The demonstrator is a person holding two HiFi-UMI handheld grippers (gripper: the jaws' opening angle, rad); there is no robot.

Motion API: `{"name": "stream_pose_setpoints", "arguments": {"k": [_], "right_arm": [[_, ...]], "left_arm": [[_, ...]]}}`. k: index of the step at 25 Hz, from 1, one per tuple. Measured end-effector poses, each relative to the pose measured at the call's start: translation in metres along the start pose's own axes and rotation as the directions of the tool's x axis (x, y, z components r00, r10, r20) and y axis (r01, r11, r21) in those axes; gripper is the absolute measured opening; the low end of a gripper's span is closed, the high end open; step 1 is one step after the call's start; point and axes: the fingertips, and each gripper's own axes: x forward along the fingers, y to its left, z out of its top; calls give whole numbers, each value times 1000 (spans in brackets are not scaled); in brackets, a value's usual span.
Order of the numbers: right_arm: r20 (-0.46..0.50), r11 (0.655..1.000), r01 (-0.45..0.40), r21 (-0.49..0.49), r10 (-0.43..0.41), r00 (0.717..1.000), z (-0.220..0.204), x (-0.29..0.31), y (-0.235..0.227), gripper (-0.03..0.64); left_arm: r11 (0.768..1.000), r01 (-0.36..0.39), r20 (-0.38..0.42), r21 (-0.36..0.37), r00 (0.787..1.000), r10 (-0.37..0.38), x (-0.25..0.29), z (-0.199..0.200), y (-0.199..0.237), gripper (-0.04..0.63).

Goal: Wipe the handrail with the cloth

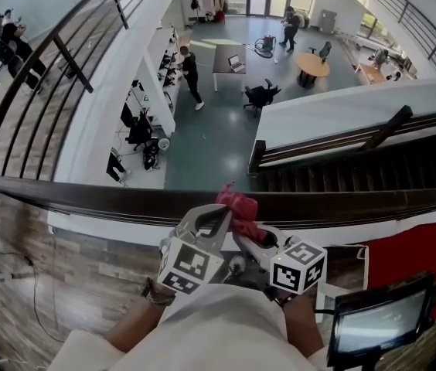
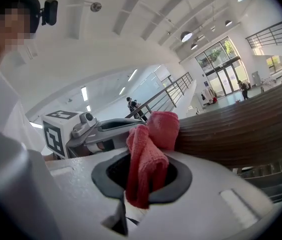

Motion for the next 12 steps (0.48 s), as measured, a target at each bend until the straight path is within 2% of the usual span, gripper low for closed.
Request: {"name": "stream_pose_setpoints", "arguments": {"k": [8,12], "right_arm": [[83,999,47,-27,-44,996,19,-8,3,61],[151,996,82,-28,-77,986,33,-13,5,61]], "left_arm": [[998,44,52,37,998,-46,-12,7,-5,5],[998,61,42,31,997,-62,-18,-4,-9,5]]}}
